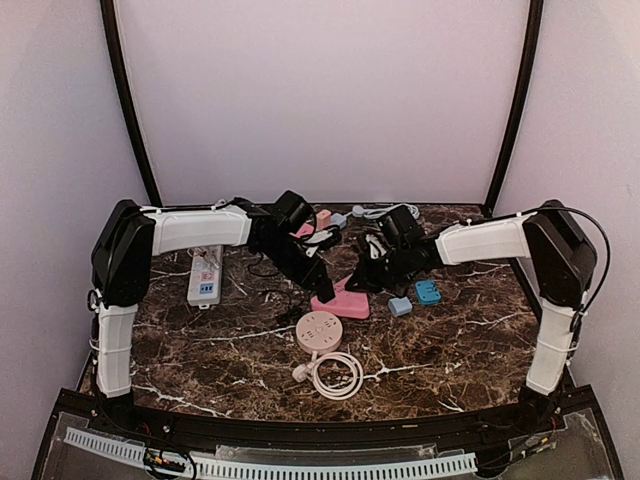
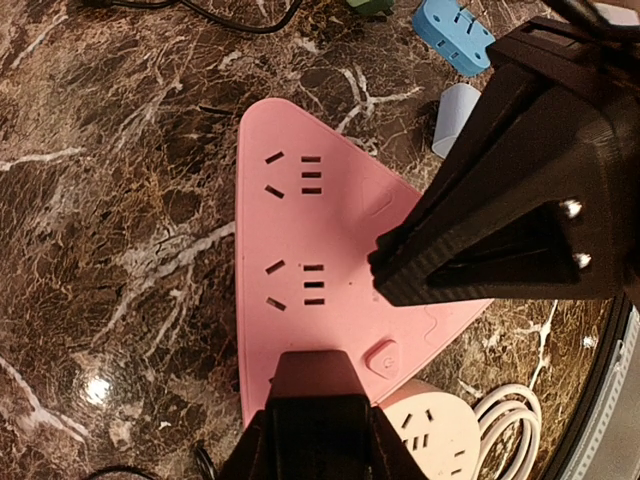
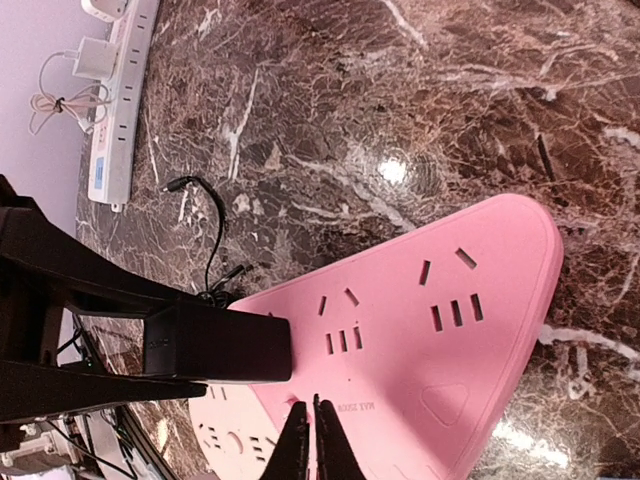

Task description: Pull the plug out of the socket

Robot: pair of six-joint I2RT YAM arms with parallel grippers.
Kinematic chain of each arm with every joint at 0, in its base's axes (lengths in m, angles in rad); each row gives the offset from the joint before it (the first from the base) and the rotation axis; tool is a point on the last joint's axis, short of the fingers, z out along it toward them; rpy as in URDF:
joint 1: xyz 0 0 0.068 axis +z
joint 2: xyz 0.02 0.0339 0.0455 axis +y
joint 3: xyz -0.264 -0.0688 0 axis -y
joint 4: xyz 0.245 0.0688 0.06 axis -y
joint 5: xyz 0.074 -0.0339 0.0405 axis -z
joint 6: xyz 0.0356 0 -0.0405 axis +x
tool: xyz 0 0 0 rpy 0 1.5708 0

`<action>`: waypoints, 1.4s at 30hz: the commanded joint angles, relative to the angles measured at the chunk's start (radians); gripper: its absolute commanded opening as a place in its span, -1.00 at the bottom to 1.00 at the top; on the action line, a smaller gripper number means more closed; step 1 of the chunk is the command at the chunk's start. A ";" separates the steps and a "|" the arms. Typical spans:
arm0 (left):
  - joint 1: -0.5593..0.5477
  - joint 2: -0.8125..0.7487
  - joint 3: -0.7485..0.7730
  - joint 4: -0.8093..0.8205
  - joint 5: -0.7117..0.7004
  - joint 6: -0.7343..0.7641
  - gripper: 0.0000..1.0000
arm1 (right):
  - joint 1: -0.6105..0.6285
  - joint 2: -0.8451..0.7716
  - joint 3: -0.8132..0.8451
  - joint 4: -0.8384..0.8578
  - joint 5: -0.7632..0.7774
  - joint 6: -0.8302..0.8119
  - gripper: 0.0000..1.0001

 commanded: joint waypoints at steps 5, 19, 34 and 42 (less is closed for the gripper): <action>-0.032 -0.002 0.006 -0.006 -0.033 -0.038 -0.78 | 0.018 0.054 0.028 0.070 0.010 0.093 -1.00; -0.097 -0.020 -0.069 0.177 -0.145 -0.238 -0.85 | 0.024 0.054 -0.049 0.036 0.098 0.146 -1.00; -0.064 0.028 0.093 0.014 -0.064 -0.165 -0.83 | 0.024 0.129 -0.108 -0.018 0.186 0.150 -1.00; -0.040 0.088 0.203 -0.094 -0.050 -0.117 -0.84 | 0.024 0.134 -0.142 0.006 0.191 0.162 -1.00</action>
